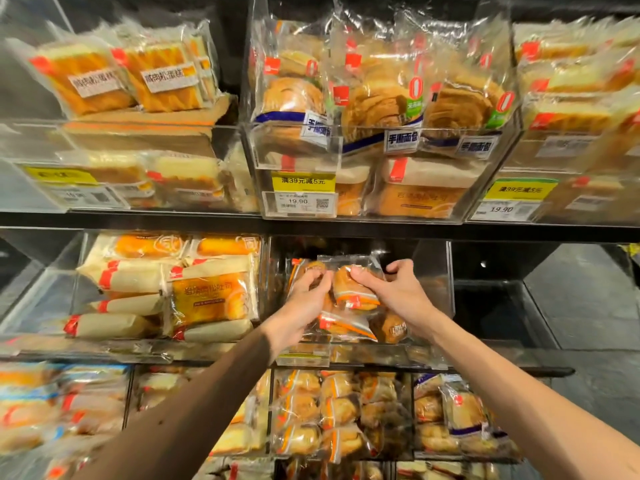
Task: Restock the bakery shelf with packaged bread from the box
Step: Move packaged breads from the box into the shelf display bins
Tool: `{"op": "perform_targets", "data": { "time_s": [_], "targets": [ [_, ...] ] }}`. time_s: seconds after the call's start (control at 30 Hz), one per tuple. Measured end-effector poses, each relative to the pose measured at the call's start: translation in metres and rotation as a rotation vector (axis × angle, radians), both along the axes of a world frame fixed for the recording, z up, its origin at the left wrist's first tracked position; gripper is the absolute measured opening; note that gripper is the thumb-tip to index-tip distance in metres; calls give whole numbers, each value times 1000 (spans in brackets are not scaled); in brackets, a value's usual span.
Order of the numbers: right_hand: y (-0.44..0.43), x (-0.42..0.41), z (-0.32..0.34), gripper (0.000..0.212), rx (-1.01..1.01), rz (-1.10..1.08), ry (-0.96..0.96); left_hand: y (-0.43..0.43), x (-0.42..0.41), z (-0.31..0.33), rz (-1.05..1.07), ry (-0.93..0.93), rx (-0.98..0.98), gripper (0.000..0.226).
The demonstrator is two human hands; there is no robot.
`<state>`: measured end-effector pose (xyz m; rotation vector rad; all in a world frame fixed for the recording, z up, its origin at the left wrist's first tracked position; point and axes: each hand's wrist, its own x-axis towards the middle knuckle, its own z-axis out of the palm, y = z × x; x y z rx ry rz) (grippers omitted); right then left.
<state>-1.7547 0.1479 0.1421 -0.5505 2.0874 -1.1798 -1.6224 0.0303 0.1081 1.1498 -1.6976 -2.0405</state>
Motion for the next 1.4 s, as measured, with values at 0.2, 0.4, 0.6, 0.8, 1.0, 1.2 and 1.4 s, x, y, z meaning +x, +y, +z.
{"op": "perform_targets", "data": {
  "time_s": [0.2, 0.4, 0.6, 0.8, 1.0, 1.2, 1.4],
  "targets": [
    [-4, 1, 2, 69, 150, 223, 253, 4, 7, -3, -56, -139, -286, 16],
    [-13, -29, -12, 67, 202, 378, 374, -7, 18, 12, -45, -328, -594, 23],
    [-40, -47, -35, 64, 347, 589, 587, -6, 20, 13, -106, -402, -715, 23],
    [-60, -46, -45, 66, 409, 715, 767, -4, 27, 9, -174, -515, -790, 32],
    [-66, -44, -56, 73, 453, 784, 805, 1, 29, 20, -202, -569, -959, 36],
    [-60, -49, -60, 75, 475, 771, 830, -5, 17, 41, -193, -469, -1024, 30],
    [-37, -55, -37, 70, 509, 625, 723, -10, 13, 32, -174, -427, -1019, 32]
  ]
}}
